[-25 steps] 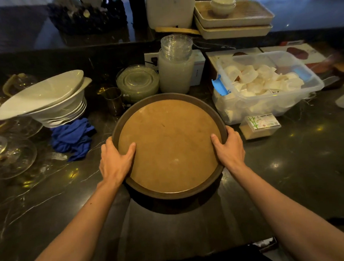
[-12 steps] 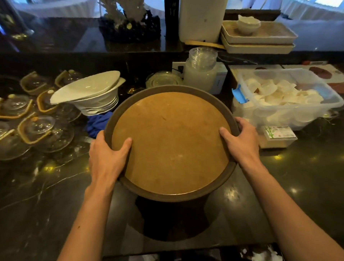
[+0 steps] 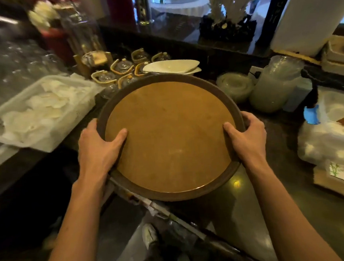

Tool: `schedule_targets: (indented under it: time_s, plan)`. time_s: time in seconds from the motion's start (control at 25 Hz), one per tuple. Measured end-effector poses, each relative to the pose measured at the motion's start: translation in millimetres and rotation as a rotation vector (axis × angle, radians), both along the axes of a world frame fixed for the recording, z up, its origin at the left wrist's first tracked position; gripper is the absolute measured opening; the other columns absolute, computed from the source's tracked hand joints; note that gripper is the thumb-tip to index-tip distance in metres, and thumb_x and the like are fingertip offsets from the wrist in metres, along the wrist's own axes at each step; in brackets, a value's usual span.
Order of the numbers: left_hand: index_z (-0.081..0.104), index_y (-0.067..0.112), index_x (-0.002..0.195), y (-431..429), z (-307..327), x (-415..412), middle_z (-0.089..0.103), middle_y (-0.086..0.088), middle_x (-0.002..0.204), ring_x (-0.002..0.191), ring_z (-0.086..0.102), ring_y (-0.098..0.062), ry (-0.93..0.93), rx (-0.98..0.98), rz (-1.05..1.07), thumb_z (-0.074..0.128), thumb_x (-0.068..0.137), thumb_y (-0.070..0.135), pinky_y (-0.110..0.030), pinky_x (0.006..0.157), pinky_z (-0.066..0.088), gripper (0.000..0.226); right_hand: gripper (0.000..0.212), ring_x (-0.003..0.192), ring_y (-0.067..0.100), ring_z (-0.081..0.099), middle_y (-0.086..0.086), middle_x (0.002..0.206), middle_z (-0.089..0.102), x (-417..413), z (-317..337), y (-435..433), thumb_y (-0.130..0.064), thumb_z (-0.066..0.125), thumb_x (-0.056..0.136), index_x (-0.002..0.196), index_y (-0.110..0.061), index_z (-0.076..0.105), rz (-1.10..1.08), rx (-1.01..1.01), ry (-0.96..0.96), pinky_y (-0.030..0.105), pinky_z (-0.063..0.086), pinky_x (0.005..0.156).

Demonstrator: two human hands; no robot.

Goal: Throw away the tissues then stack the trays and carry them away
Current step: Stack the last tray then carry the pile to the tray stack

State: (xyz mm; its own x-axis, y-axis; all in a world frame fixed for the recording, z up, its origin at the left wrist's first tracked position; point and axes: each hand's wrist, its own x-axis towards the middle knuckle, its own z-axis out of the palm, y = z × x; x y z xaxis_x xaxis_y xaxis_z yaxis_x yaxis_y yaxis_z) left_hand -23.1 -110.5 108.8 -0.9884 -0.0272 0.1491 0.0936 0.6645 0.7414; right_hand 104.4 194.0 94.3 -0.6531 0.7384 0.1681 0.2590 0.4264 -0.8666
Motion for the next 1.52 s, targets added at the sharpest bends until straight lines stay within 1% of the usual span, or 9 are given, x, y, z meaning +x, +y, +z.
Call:
schedule_targets:
  time_s: [0.36,0.44,0.56,0.72,0.88,1.08,1.2,1.4,1.52]
  plan:
    - [0.051,0.022,0.127,-151,26,117,0.059,-0.008,0.125,0.114,0.055,-0.030,0.071,0.000,0.492,0.071,0.074,0.054,-0.049,0.093,0.048,0.065,0.050,0.105,0.011,0.058,-0.011,0.115,0.061,-48,19,-138,-0.037,0.070,0.082,0.129,-0.027,0.054,0.450,-0.037,0.008,0.046,0.051,0.093]
    - [0.052,0.020,0.128,-189,29,147,0.059,-0.009,0.124,0.114,0.055,-0.031,0.095,-0.001,0.601,0.072,0.074,0.053,-0.050,0.094,0.048,0.066,0.054,0.110,0.014,0.058,-0.006,0.120,0.062,-52,23,-181,-0.040,0.069,0.082,0.131,-0.026,0.053,0.572,-0.044,0.010,0.047,0.051,0.094]
    - [0.049,0.020,0.132,-247,34,197,0.058,-0.009,0.125,0.115,0.054,-0.031,0.110,-0.020,0.742,0.070,0.074,0.055,-0.050,0.095,0.047,0.071,0.054,0.108,0.015,0.060,-0.005,0.118,0.064,-49,30,-252,-0.039,0.069,0.081,0.130,-0.025,0.054,0.725,-0.037,0.040,0.046,0.051,0.093]
    - [0.051,0.022,0.127,-321,38,270,0.060,-0.007,0.121,0.110,0.056,-0.029,0.153,0.001,0.899,0.070,0.073,0.055,-0.041,0.086,0.047,0.067,0.052,0.105,0.015,0.061,-0.005,0.114,0.065,-22,40,-351,-0.037,0.071,0.079,0.128,-0.024,0.057,0.872,-0.029,0.063,0.044,0.051,0.092]
    - [0.049,0.021,0.131,-406,43,350,0.059,-0.008,0.123,0.110,0.057,-0.030,0.163,-0.007,1.035,0.069,0.072,0.058,-0.047,0.089,0.050,0.073,0.055,0.105,0.018,0.061,-0.001,0.117,0.065,21,47,-461,-0.038,0.072,0.080,0.130,-0.021,0.056,0.988,-0.017,0.090,0.039,0.050,0.091]
    - [0.047,0.018,0.133,-490,49,432,0.058,-0.011,0.126,0.113,0.056,-0.033,0.195,-0.028,1.219,0.071,0.071,0.056,-0.050,0.092,0.049,0.077,0.049,0.103,0.013,0.060,-0.006,0.114,0.065,64,52,-581,-0.037,0.071,0.081,0.127,-0.024,0.058,1.162,-0.030,0.108,0.036,0.050,0.090]
    - [0.050,0.019,0.130,-529,50,462,0.060,-0.009,0.123,0.111,0.057,-0.032,0.188,-0.013,1.278,0.070,0.069,0.058,-0.052,0.090,0.049,0.075,0.045,0.097,0.011,0.060,-0.010,0.106,0.063,76,51,-640,-0.037,0.070,0.082,0.124,-0.026,0.058,1.254,-0.028,0.122,0.034,0.050,0.085]
    - [0.051,0.023,0.123,-589,41,470,0.060,-0.007,0.119,0.109,0.058,-0.030,0.192,-0.001,1.384,0.066,0.066,0.061,-0.053,0.088,0.050,0.071,0.052,0.091,0.004,0.054,-0.019,0.103,0.054,64,38,-732,-0.041,0.071,0.082,0.129,-0.028,0.053,1.332,-0.037,0.126,0.028,0.046,0.079]
    - [0.049,0.023,0.127,-631,37,450,0.059,-0.007,0.121,0.110,0.057,-0.029,0.186,-0.010,1.426,0.064,0.065,0.063,-0.053,0.089,0.050,0.076,0.044,0.078,-0.006,0.053,-0.029,0.086,0.052,37,33,-789,-0.039,0.072,0.079,0.120,-0.036,0.056,1.383,-0.067,0.137,0.024,0.045,0.073]
